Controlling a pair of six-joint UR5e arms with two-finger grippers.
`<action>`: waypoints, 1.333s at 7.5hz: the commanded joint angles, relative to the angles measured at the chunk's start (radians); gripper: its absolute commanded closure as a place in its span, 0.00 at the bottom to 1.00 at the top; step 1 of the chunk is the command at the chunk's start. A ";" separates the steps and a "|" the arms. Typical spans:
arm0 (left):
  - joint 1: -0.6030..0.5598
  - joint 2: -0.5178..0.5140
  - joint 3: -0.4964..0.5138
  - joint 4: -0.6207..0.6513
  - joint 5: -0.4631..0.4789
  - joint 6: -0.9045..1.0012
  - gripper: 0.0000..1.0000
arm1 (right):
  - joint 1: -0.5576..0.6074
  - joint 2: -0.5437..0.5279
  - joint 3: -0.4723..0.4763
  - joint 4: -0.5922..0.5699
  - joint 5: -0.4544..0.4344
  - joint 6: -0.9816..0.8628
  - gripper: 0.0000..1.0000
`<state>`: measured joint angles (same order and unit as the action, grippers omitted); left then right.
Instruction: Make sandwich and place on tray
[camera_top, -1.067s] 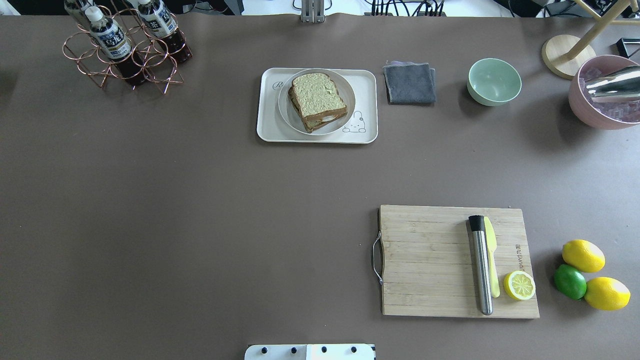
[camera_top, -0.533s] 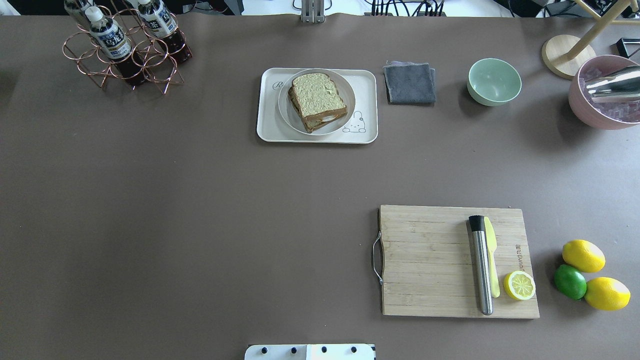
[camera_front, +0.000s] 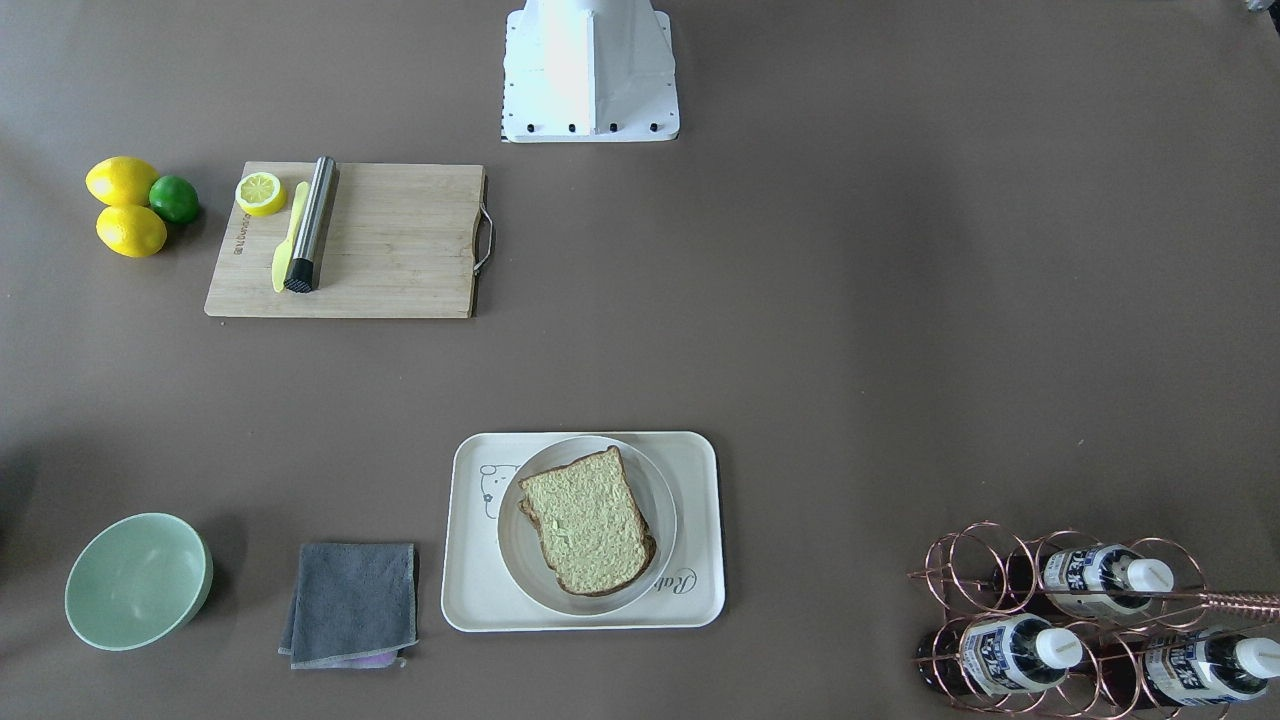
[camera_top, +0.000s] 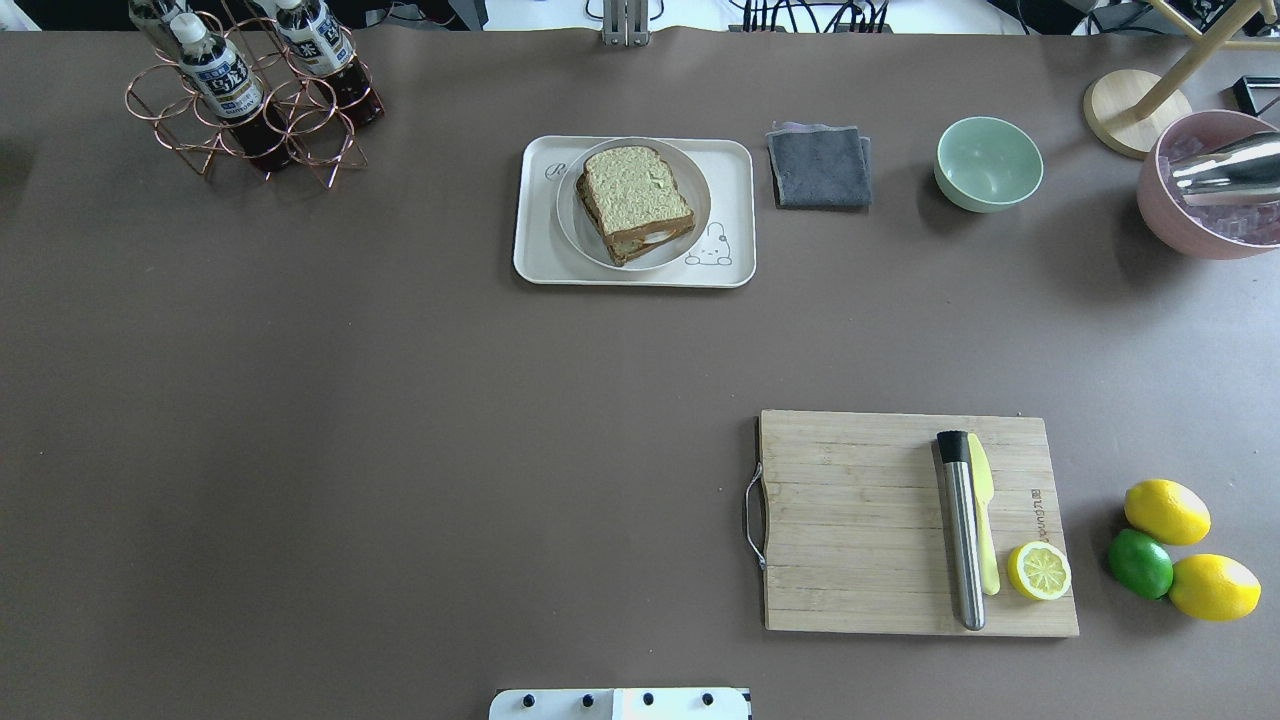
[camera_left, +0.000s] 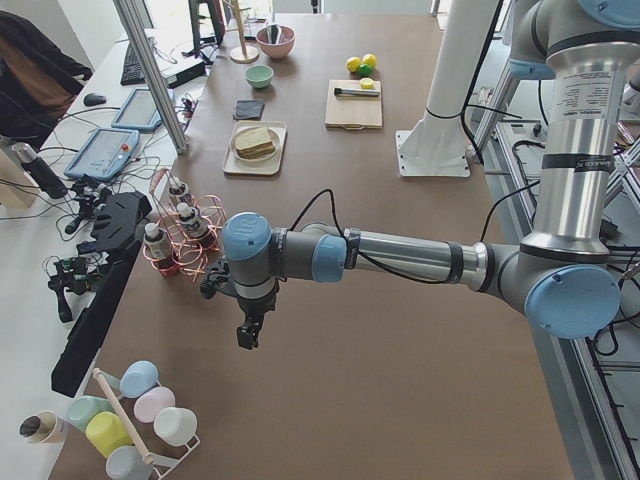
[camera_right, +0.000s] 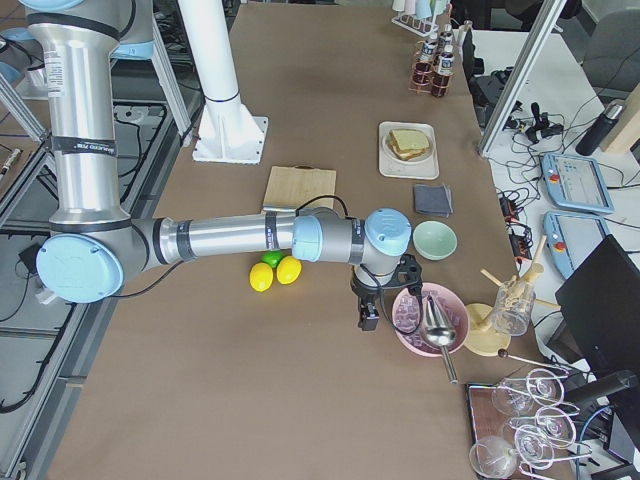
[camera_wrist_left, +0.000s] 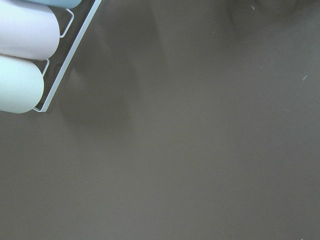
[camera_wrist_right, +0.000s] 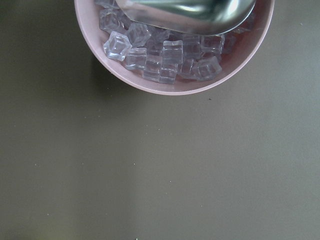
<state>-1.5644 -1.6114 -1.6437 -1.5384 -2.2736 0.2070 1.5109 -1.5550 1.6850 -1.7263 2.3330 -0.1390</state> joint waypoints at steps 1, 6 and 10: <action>0.000 0.001 0.002 0.007 -0.001 -0.003 0.02 | 0.000 0.001 -0.002 0.001 -0.003 -0.001 0.00; 0.003 -0.005 0.002 0.001 -0.001 -0.004 0.02 | 0.000 0.000 -0.021 0.001 -0.014 -0.001 0.00; 0.003 -0.005 0.002 -0.002 -0.001 -0.004 0.02 | 0.015 -0.002 -0.019 0.002 -0.012 -0.001 0.00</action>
<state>-1.5617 -1.6167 -1.6425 -1.5383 -2.2749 0.2025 1.5211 -1.5570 1.6656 -1.7243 2.3208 -0.1396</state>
